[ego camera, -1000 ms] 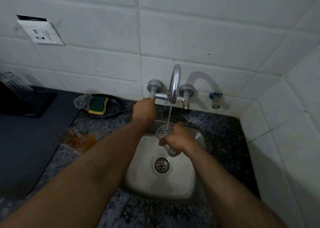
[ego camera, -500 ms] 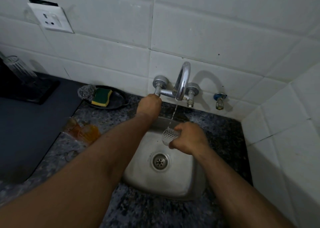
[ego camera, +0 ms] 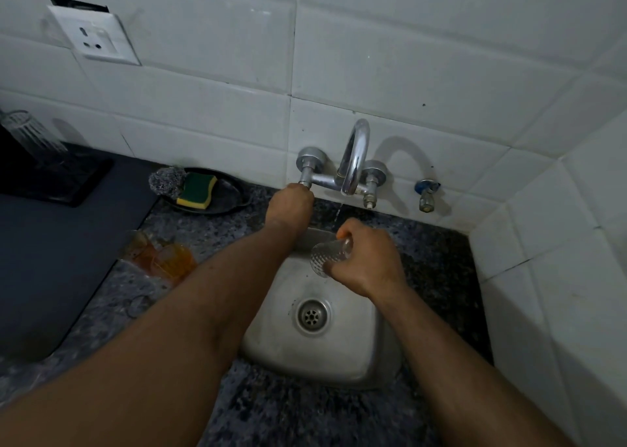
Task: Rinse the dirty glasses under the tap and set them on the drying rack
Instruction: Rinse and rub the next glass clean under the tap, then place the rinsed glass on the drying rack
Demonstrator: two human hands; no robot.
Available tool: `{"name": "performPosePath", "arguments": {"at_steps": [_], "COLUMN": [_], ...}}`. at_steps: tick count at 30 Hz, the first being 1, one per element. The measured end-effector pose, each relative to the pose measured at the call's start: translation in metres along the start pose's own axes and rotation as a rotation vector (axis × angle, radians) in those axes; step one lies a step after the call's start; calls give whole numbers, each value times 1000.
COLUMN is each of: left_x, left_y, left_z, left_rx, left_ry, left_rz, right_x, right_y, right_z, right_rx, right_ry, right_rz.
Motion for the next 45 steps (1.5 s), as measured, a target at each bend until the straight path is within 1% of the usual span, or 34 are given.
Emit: {"name": "performPosePath", "arguments": {"at_steps": [7,11,21,27,32,36,39,43,45], "left_x": [-2,-1,2,2,5,18,37,63,78], "left_y": [-6,-2,-4,-6,-5,-5,-6,-14,-17], "left_z": [3,1,1,0,2,1,-1,-3,-2], "left_rx": [40,25,29,-37,72,169,243,320,344], "left_ry": [30,11,21,-3,47,67,63,69,29], "left_rz": [-11,-4,-14,9,-5,-8,-16,55,79], "right_x": [-4,-5,-9,-9,-8,-3,2,12,19], "right_y": [-5,-12,-12,-12,-13,-13,-21,-34,-37], "right_z": [-1,-3,-3,-4,-9,-17,-23,-29,-31], "right_rx": [-39,-21,-37,-46,-85,-174,-199,-232,-257], "right_ry": [16,0,2,19,6,-30,-57,-70,-80], "right_rz": [4,52,25,24,42,7,49,113,123]}}
Point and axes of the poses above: each hand's wrist, its own x-axis away from the middle knuckle, its own y-axis out of the back of the hand, z = x × y, the point moved 6 cm from there along -x, towards the middle knuckle, and after that the axes turned 15 degrees about -y, right-handed, at the moved point
